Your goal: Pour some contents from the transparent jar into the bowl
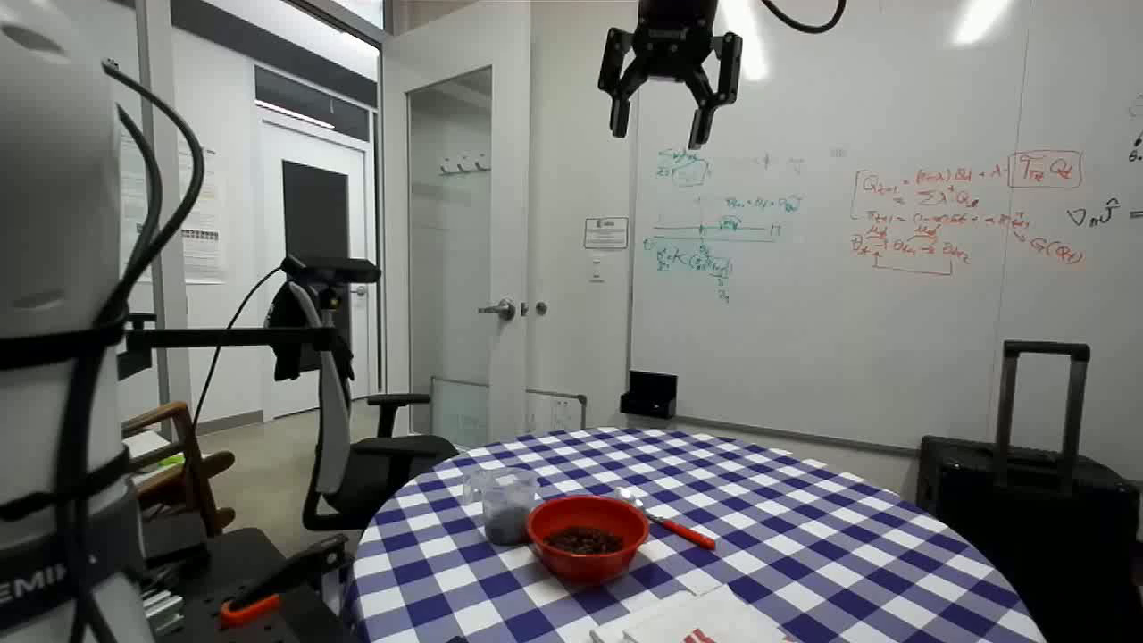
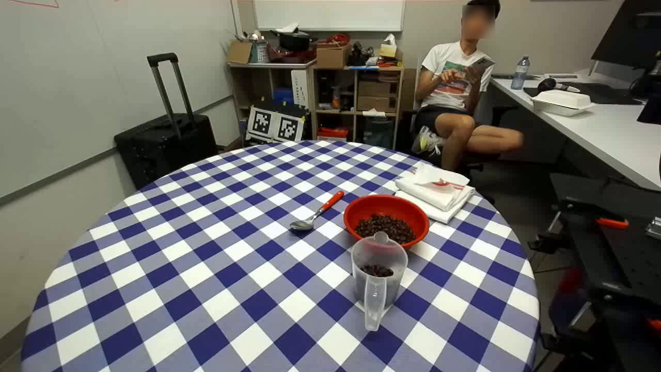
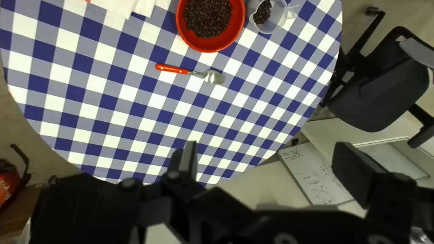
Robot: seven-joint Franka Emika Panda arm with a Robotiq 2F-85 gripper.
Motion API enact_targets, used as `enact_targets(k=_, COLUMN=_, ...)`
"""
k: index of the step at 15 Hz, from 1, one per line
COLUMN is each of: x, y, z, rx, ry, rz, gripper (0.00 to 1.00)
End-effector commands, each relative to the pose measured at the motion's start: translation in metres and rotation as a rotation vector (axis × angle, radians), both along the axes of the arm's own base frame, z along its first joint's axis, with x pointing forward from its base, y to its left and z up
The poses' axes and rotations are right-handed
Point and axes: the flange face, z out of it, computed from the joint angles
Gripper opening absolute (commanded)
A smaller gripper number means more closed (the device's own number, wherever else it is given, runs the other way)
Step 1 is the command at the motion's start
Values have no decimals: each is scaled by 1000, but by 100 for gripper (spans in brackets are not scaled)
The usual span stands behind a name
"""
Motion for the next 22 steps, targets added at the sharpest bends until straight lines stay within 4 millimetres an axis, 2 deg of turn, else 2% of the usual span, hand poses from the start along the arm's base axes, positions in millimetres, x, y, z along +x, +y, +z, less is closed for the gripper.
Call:
enact_targets(k=1, x=0, y=0, z=1, rx=0, ry=0, rz=0, gripper=100)
enact_targets(k=3, x=7, y=7, z=-7, rx=-17, ry=18, rz=45, gripper=100)
enact_targets(k=5, x=15, y=25, z=-19, rx=-58, ry=46, rz=110, gripper=100)
enact_targets(k=10, x=39, y=89, z=-63, rx=-190, ry=122, rz=345, gripper=100)
enact_targets(k=12, x=44, y=113, z=-73, rx=-237, ry=149, rz=444, gripper=100)
enact_targets(k=15, x=47, y=145, z=-75, rx=-222, ry=115, rz=612, gripper=100)
enact_targets(k=18, x=43, y=154, z=-72, rx=-165, ry=79, rz=766, gripper=100)
enact_targets(k=19, x=45, y=155, z=-78, rx=-199, ry=106, rz=678, gripper=100)
enact_targets(k=22, x=45, y=155, z=-77, rx=-185, ry=85, rz=737, gripper=100)
